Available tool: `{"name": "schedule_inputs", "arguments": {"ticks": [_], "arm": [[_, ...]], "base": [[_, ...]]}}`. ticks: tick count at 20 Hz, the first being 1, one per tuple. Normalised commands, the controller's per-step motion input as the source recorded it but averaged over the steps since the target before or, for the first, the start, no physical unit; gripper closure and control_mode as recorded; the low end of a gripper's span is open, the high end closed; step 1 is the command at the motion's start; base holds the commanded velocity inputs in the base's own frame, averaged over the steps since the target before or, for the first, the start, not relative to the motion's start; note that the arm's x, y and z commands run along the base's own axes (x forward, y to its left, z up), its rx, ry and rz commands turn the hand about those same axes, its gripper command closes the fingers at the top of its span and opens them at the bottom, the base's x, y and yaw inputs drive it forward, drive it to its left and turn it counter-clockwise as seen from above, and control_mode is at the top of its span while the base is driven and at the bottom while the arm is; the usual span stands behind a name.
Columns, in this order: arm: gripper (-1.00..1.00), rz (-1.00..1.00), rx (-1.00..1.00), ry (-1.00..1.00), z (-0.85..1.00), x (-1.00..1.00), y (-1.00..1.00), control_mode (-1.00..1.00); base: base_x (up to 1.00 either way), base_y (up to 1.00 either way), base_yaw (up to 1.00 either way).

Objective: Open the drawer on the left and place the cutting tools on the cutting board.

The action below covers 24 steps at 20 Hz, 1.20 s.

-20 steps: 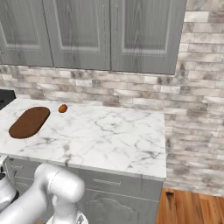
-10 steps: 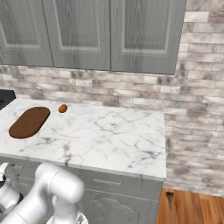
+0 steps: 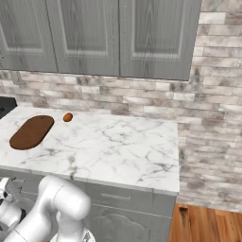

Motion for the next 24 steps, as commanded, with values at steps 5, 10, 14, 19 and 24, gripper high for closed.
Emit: {"name": "schedule_inputs", "arguments": {"ticks": [5, 10, 14, 19, 24], "arm": [[-1.0, 0.0, 0.0, -0.01, 0.0, 0.08, 0.21, -1.0], [-1.0, 0.0, 0.0, -0.08, 0.0, 0.18, 0.17, -1.0], [-1.0, 0.0, 0.0, -0.15, 0.01, 0.08, 0.33, -1.0], [-1.0, 0.0, 0.0, -0.11, 0.12, 0.0, 0.33, -1.0], [-1.0, 0.0, 0.0, 0.06, 0.32, 0.01, 0.13, -1.0]], "base": [[0.0, 0.0, 0.0], [0.0, 0.0, 0.0], [0.0, 0.0, 0.0], [0.0, 0.0, 0.0], [0.0, 0.0, 0.0]]}}
